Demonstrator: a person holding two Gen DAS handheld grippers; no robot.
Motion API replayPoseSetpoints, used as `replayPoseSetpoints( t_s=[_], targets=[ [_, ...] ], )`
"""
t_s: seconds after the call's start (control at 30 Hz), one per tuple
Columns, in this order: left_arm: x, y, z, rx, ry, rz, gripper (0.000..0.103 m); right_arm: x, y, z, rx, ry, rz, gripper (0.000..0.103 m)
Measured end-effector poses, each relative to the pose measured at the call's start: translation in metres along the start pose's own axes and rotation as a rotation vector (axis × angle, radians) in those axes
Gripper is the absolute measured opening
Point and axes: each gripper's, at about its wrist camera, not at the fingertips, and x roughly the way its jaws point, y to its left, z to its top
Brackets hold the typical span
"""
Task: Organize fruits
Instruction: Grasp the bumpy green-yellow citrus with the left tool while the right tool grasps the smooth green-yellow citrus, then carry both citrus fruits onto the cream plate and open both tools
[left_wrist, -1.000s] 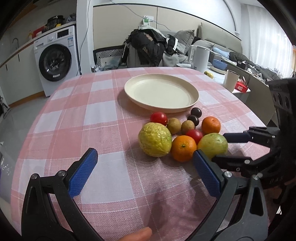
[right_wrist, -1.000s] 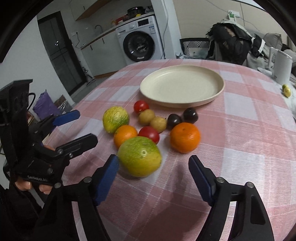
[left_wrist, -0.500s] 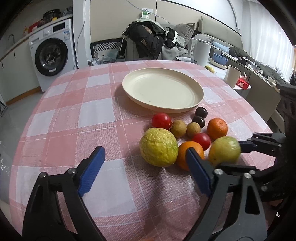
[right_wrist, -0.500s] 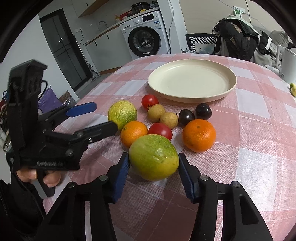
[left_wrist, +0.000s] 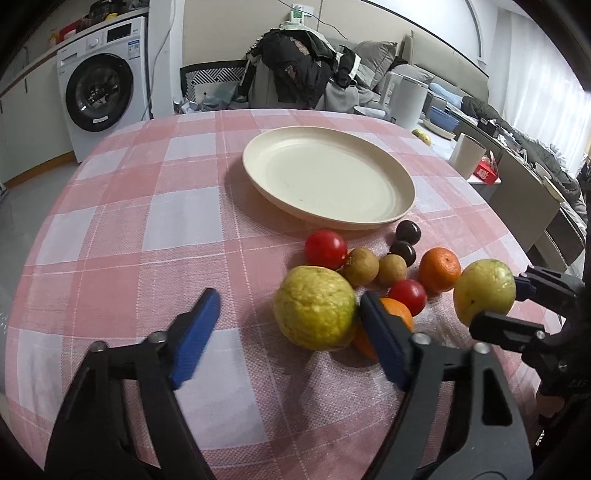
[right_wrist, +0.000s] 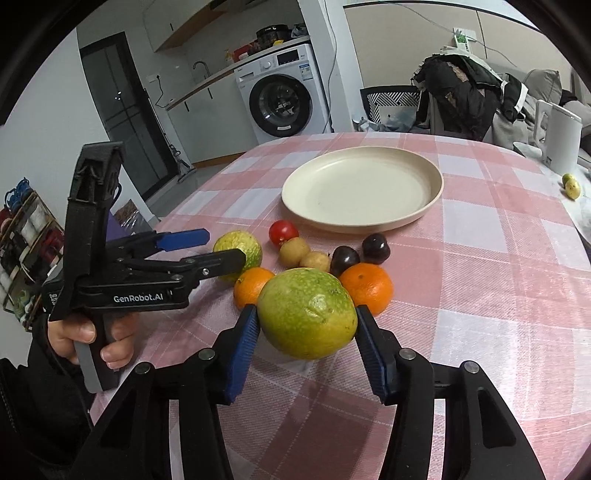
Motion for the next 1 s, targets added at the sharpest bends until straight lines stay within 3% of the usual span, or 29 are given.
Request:
replayPoseSetpoints(
  t_s=[0.1, 0.17, 0.5, 1.0],
  targets=[
    [0.005, -0.002, 0.000, 0.006, 0.026, -0.012, 0.050, -0.004, -0.001, 0.000, 0.003, -0.006, -0.004, 0.053],
    [0.007, -0.002, 0.000, 0.006, 0.035, -0.028, 0.046, -0.006, -0.002, 0.001, 0.006, -0.009, -0.006, 0.053],
    [-0.003, -0.004, -0.005, 0.014, -0.002, -0.032, 0.046, -0.004, -0.014, 0.004, 0.027, -0.021, -0.035, 0.053],
    [-0.014, -0.006, 0.015, 0.011, -0.066, -0.036, 0.046, -0.009, -0.029, 0.029, 0.044, -0.092, -0.109, 0.053]
  ],
)
